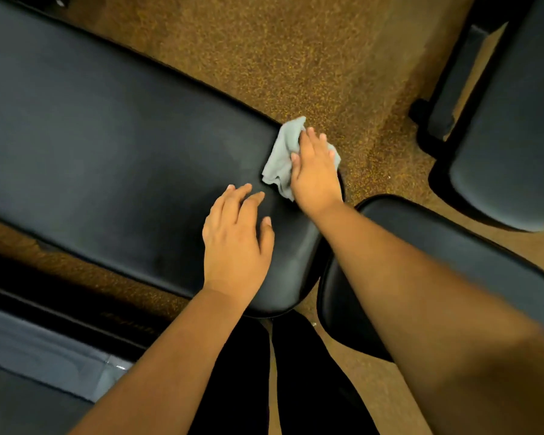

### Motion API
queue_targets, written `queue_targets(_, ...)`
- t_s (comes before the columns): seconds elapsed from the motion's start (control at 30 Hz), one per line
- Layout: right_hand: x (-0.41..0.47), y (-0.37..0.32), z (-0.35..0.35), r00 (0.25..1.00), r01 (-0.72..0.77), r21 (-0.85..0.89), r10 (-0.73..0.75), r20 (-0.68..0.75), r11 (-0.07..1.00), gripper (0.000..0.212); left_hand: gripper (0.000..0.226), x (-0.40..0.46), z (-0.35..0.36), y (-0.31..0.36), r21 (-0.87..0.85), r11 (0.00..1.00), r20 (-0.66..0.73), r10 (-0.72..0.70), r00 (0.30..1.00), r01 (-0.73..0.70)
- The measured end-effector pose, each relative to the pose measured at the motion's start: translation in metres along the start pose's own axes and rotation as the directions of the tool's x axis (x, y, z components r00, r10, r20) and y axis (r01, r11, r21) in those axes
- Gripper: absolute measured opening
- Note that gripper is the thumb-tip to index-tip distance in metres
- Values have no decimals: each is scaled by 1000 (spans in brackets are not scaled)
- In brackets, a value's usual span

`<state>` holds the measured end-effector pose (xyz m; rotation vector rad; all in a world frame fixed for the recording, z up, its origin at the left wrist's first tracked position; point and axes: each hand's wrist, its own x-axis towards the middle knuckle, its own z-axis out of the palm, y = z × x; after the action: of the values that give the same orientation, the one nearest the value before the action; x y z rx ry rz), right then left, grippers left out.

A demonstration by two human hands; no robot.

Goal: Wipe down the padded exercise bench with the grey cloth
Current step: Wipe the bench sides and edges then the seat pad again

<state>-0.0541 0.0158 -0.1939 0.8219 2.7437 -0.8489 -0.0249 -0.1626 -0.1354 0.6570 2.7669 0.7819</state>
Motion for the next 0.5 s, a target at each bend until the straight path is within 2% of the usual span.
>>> queue_targets(0.13,6,11,-49,992,-4,59,-4,129,998,31,38,4,3,21,-36,999,67,31,997,-29)
queue_targets(0.23,-24,28,-70,961,40,-180,12,275,983,42,39,3,5,31,-59,998,114,38,993,-31)
queue_targets(0.3,-67,49,-69,945,153,-401,-15,327,903,54,39,3,7,32,-66,998,136,20,990,-11)
queue_targets(0.33,-94,60,-65,949,207,-472,-58,310,857,53,39,3,9,32,-67,998,147,17,989,-8)
queue_targets(0.4,-147,76,-54,954,268,-504,-155,256,821,47,37,1,13,31,-58,998,168,29,985,-20)
queue_targets(0.5,-183,78,-31,878,450,-457,-286,384,767,40,36,-3,18,33,-45,998,208,48,977,-39)
